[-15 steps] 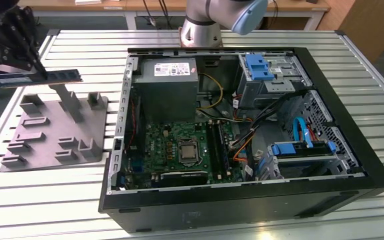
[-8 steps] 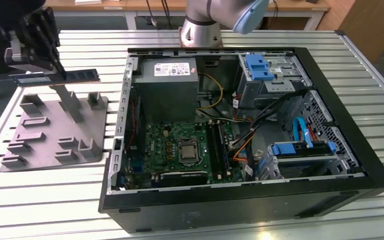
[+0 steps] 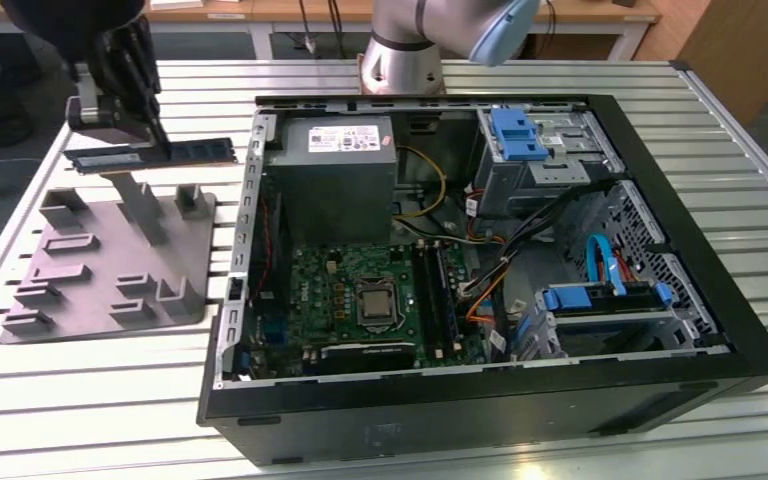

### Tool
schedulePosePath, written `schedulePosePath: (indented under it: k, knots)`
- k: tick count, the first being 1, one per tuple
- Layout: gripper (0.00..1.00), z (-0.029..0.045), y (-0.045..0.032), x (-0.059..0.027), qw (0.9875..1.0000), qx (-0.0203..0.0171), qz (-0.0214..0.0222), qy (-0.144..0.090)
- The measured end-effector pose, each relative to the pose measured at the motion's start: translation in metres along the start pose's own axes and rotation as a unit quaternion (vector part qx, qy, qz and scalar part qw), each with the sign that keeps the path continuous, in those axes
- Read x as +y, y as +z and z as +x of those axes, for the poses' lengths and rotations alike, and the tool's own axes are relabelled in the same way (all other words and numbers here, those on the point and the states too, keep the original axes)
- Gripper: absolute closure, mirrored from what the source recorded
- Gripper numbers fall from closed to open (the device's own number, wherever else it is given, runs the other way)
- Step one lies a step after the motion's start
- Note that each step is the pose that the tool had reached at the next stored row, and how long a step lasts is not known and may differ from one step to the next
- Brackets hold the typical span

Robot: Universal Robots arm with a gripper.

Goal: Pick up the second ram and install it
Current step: 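Pick up the second ram and move it above second insertion slot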

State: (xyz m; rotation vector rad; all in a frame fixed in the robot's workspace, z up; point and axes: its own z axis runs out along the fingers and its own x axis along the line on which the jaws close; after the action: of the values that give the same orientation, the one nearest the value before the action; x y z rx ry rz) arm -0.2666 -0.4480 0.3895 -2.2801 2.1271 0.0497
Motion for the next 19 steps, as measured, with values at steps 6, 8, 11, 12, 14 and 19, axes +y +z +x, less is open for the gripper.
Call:
schedulePosePath:
  k: [6,8,11,12,14,19]
  knots:
    - [0.86,0.0016,0.0004,-0.0233,1.0000,0.0000,0.0000,0.000]
    - [0.86,0.0022,0.0005,-0.0313,1.0000,0.0000,-0.0001,0.000]
    - [0.86,0.0030,0.0007,-0.0424,1.0000,0.0000,-0.0001,0.000]
    - [0.86,0.0032,0.0008,-0.0460,1.0000,0.0000,-0.0001,0.000]
    - [0.86,0.0038,0.0010,-0.0535,1.0000,0.0000,-0.0001,0.000]
    - [0.86,0.0051,0.0014,-0.0713,1.0000,0.0000,-0.0002,0.000]
